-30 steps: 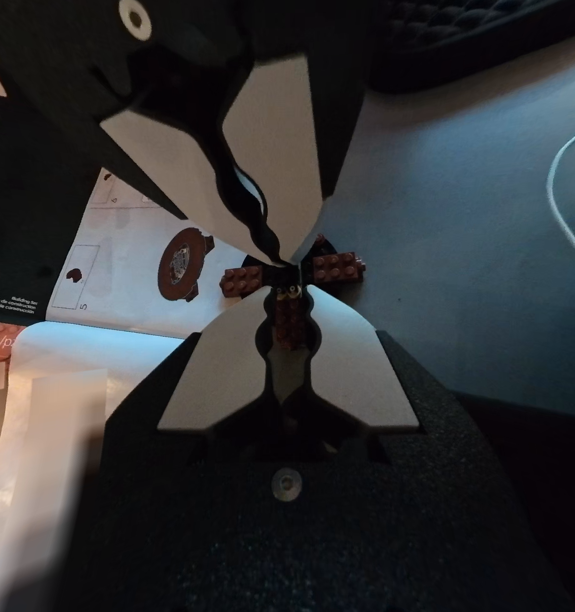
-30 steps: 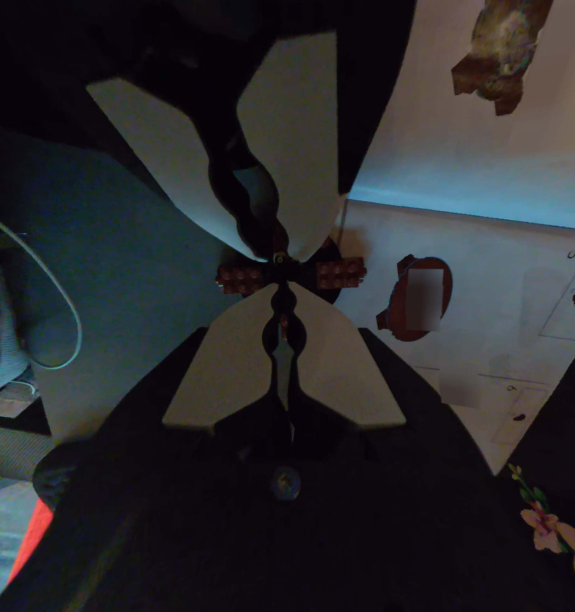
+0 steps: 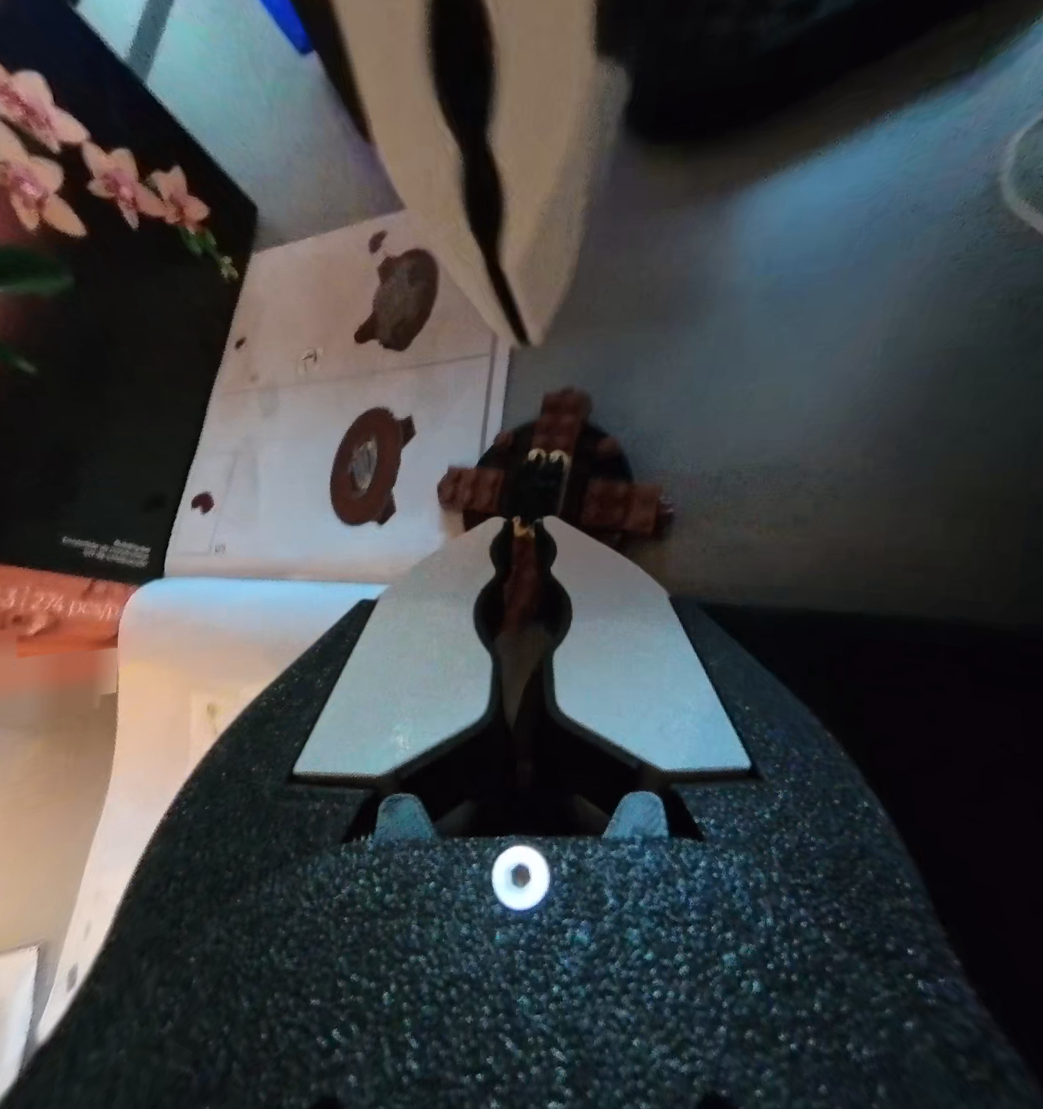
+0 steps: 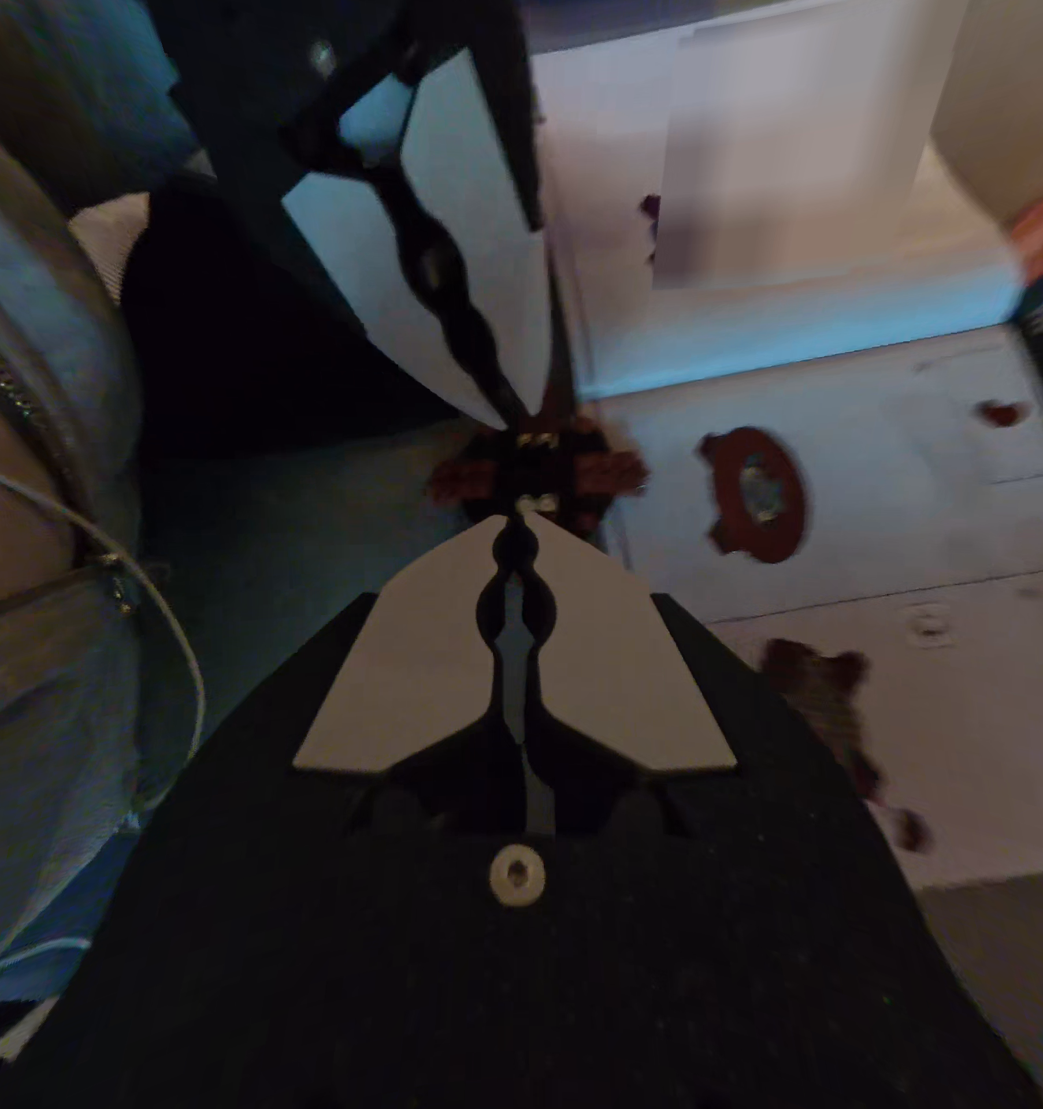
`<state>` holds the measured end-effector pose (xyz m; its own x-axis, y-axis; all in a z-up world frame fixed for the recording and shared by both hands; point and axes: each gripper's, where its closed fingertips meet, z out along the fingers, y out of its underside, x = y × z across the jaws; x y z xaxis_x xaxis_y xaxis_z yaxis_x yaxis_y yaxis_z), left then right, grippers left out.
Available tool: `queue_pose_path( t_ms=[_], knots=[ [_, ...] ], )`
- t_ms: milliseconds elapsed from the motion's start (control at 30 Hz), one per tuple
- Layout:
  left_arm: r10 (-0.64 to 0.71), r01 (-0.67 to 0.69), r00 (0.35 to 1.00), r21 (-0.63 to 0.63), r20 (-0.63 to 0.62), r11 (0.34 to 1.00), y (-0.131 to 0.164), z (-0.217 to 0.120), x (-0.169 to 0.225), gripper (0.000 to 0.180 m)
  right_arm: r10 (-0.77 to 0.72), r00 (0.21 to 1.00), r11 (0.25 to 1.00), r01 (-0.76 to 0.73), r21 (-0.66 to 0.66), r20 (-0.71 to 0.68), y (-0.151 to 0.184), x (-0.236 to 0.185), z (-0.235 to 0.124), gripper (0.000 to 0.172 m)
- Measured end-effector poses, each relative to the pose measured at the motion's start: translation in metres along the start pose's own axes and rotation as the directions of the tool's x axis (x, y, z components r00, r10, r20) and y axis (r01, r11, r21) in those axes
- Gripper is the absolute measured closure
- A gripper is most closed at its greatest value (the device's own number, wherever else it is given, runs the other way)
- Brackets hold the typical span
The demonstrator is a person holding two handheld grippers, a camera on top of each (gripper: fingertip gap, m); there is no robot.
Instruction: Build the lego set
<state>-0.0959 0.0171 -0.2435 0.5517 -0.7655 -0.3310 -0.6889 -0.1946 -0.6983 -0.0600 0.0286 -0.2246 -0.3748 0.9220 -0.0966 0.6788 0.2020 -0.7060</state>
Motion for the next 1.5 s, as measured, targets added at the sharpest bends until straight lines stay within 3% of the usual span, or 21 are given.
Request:
queue_pose_path(
  t_ms=[167, 200, 233, 300, 367, 467, 1200, 1500],
  knots=[
    [0.031, -0.031, 0.998, -0.006, -0.059, 0.999, -0.009, 0.008, 0.006, 0.180, 0.006, 0.999, 0.996, -0.002, 0.086, -0.044, 0.003, -0.001, 0.012, 0.172],
    [0.027, -0.029, 0.997, -0.025, -0.070, 0.999, -0.006, 0.009, 0.006, 0.180, 0.033, 0.995, 0.995, -0.024, 0.096, -0.094, 0.003, 0.007, 0.015, 0.127],
    [0.019, -0.022, 0.996, -0.035, -0.081, 0.999, -0.004, 0.010, 0.007, 0.180, 0.042, 0.995, 0.997, -0.036, 0.067, -0.094, 0.008, 0.008, 0.018, 0.115],
    [0.007, -0.011, 0.995, -0.040, -0.099, 0.999, -0.004, 0.010, 0.010, 0.180, 0.033, 0.997, 0.998, -0.030, 0.049, -0.068, 0.013, 0.004, 0.023, 0.130],
    [0.002, -0.005, 0.994, -0.028, -0.111, 1.000, -0.006, 0.011, 0.011, 0.180, 0.012, 0.997, 0.995, -0.005, 0.097, -0.071, 0.009, 0.004, 0.025, 0.157],
    [0.000, -0.007, 0.995, -0.060, -0.100, 0.998, -0.002, 0.013, 0.009, 0.180, 0.006, 0.998, 0.999, -0.003, 0.046, -0.068, 0.017, 0.005, 0.034, 0.153],
    [0.047, -0.090, 0.970, -0.177, -0.237, 0.980, -0.002, 0.016, 0.011, 0.180, 0.025, 0.997, 0.997, -0.019, 0.081, -0.079, 0.016, 0.009, 0.038, 0.162],
    [0.081, -0.122, 0.981, -0.235, -0.177, 0.964, 0.001, 0.008, 0.008, 0.180, 0.037, 0.996, 0.996, -0.030, 0.081, -0.082, 0.014, 0.008, 0.037, 0.162]
  ],
)
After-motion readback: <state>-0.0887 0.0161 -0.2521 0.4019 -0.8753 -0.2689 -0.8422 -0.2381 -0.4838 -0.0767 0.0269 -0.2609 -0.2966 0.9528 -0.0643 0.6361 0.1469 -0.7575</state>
